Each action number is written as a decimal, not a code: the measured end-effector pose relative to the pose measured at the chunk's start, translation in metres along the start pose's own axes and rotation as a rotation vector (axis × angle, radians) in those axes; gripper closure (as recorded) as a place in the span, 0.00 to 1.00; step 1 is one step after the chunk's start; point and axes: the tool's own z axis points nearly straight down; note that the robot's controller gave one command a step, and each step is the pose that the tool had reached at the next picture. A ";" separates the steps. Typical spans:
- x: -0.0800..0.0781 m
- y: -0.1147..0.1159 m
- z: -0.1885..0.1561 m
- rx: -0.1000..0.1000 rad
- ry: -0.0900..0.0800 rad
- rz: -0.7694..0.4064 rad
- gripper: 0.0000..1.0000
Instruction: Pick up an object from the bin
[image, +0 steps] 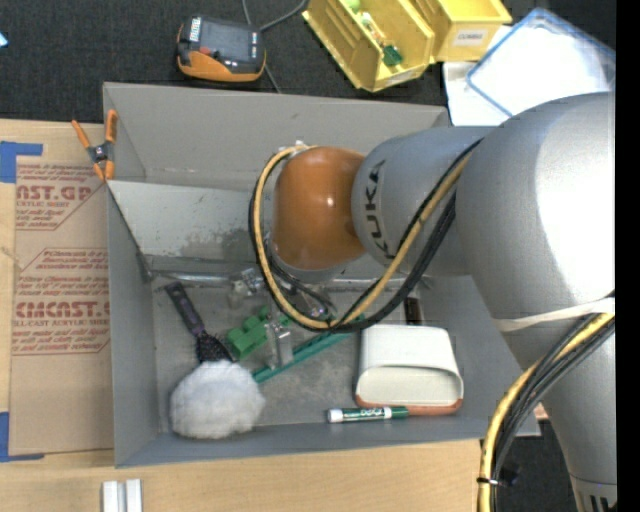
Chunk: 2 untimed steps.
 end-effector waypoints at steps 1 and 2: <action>-0.009 0.005 0.002 0.005 -0.009 -0.623 0.00; -0.003 0.001 0.001 0.000 -0.004 -0.105 1.00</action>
Offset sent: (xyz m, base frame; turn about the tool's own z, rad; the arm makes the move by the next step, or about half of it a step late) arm 0.0010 0.0007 0.0003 -0.0128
